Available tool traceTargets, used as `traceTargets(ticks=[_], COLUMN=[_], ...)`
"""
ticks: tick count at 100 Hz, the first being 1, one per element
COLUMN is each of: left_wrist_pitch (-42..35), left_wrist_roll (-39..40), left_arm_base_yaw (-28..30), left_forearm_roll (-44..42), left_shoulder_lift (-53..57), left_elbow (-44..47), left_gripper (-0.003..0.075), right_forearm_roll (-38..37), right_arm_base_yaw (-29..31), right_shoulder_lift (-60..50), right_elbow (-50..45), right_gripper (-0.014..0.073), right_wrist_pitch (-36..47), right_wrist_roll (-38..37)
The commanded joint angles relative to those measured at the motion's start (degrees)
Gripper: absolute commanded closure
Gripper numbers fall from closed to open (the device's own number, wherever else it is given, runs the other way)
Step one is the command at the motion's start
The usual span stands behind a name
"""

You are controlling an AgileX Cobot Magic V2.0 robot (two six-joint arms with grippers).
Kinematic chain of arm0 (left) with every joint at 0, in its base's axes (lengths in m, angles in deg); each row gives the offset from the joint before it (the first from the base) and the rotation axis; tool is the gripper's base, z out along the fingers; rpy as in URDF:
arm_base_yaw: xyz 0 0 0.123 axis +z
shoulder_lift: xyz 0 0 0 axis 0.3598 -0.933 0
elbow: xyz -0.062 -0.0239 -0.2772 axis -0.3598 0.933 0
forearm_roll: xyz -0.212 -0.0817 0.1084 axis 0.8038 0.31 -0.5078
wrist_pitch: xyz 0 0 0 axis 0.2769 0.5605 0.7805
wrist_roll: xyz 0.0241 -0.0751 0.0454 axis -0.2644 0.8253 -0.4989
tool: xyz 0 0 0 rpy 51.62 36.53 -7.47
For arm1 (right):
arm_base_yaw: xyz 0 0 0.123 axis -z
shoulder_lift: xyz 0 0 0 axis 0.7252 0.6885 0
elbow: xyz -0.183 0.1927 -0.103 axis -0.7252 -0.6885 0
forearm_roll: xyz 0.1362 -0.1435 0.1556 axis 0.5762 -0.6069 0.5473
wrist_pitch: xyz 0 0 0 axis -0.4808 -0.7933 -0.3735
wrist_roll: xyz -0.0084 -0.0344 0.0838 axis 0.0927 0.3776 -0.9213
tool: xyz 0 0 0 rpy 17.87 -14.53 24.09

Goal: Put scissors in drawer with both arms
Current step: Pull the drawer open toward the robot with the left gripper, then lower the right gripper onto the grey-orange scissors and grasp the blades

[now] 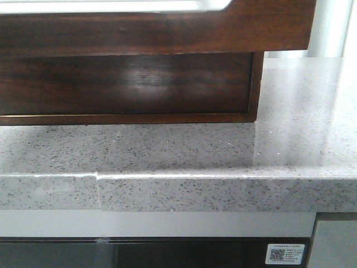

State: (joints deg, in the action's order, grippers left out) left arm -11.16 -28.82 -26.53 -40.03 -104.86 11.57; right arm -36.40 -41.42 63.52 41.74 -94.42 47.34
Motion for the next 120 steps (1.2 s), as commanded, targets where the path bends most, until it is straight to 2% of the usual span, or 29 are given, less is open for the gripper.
traceTargets(ticks=[1, 22, 41, 48, 56, 64, 85, 107, 120], left_wrist_pitch=[-4.4, -9.1, -13.5, -15.3, -16.7, -17.2, -17.2, -17.1, -17.1], left_wrist_roll=[0.2, -5.6, -6.0, -7.1, -7.3, -7.3, -7.3, -7.3, -7.3], left_arm_base_yaw=[-3.4, -8.4, -9.1, -9.1, -9.1, -9.1, -9.1, -9.1, -9.1], left_forearm_roll=[-3.1, -4.4, -4.4, -4.5, -4.5, -4.5, -4.5, -4.5, -4.5], left_shoulder_lift=[-3.3, -8.0, -9.6, -9.6, -9.6, -9.6, -9.6, -9.6, -9.6], left_elbow=[-2.5, -2.8, -2.8, -2.8, -2.8, -2.8, -2.8, -2.7, -2.7], left_gripper=[0.0334, 0.0334, 0.0334, 0.0334, 0.0334, 0.0334, 0.0334, 0.0334, 0.0334], right_forearm_roll=[-3.2, -3.2, -2.1, 1.4, 8.9, 13.6, 14.9, 14.9, 14.9], right_arm_base_yaw=[0.3, 2.1, 11.1, 15.5, 20.4, 22.7, 22.5, 19.2, 17.8], right_shoulder_lift=[3.8, 11.8, 19.7, 23.5, 28.6, 33.5, 45.4, 55.4, 59.9], right_elbow=[4.6, 10.8, 15.9, 17.6, 19.7, 22.1, 28.8, 36.1, 40.4], right_gripper=[0.0090, 0.0090, 0.0090, 0.0092, 0.0092, 0.0092, 0.0099, 0.0206, 0.0228], right_wrist_pitch=[0.0, -5.3, -8.1, -8.6, -8.6, -8.5, -8.8, -10.3, -11.4], right_wrist_roll=[-1.8, -1.8, 0.6, 4.8, 11.5, 16.2, 21.6, 25.4, 26.1])
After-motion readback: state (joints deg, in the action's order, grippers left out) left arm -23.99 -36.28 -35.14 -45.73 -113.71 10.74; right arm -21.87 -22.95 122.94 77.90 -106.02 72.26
